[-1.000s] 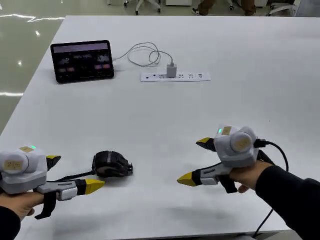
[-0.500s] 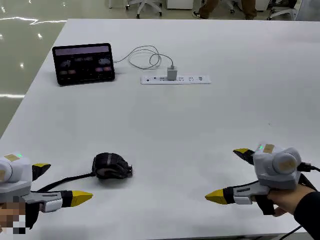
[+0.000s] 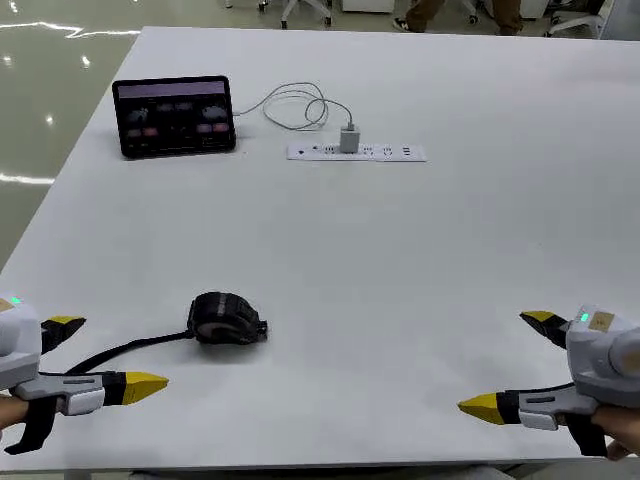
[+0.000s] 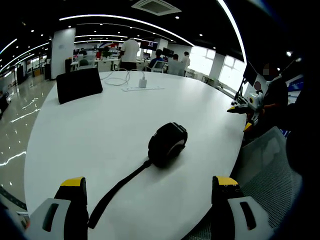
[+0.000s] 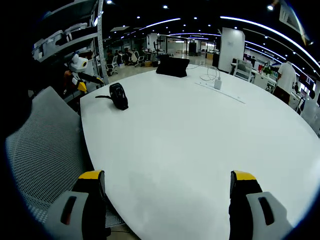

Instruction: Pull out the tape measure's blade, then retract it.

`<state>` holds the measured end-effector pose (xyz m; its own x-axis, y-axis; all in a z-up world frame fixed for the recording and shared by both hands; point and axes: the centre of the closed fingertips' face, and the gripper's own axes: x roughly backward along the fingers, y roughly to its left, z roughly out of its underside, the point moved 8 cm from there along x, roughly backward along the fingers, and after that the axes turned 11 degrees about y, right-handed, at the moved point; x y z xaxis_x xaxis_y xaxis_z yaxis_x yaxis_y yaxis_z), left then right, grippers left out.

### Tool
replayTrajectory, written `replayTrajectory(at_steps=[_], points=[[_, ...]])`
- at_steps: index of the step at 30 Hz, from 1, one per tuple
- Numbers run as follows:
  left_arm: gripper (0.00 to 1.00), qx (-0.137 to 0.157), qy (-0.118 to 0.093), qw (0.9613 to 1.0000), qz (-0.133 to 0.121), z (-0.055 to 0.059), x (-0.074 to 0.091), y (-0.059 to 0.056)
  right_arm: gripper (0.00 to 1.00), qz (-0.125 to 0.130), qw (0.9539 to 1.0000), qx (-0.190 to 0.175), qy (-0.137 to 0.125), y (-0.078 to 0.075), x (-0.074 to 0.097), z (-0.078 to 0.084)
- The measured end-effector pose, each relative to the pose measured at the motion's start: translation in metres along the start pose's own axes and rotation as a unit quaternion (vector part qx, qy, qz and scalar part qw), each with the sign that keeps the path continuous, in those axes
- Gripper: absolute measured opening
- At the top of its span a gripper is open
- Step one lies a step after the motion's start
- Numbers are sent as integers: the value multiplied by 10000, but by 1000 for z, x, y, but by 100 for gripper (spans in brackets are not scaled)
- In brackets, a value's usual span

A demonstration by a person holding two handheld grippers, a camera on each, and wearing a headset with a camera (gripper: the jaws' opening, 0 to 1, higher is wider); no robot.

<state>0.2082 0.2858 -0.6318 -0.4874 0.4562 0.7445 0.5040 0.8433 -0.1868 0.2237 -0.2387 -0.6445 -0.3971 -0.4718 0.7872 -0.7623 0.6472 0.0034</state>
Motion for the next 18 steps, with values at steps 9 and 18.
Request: replayTrajectory(at_steps=[9, 18], points=[[100, 85, 83, 9996, 239, 1, -2, -8, 100, 104, 9999, -120, 50, -5, 5, 8], [100, 48, 76, 9998, 158, 1, 0, -6, 100, 157, 9997, -170, 41, -5, 13, 6]])
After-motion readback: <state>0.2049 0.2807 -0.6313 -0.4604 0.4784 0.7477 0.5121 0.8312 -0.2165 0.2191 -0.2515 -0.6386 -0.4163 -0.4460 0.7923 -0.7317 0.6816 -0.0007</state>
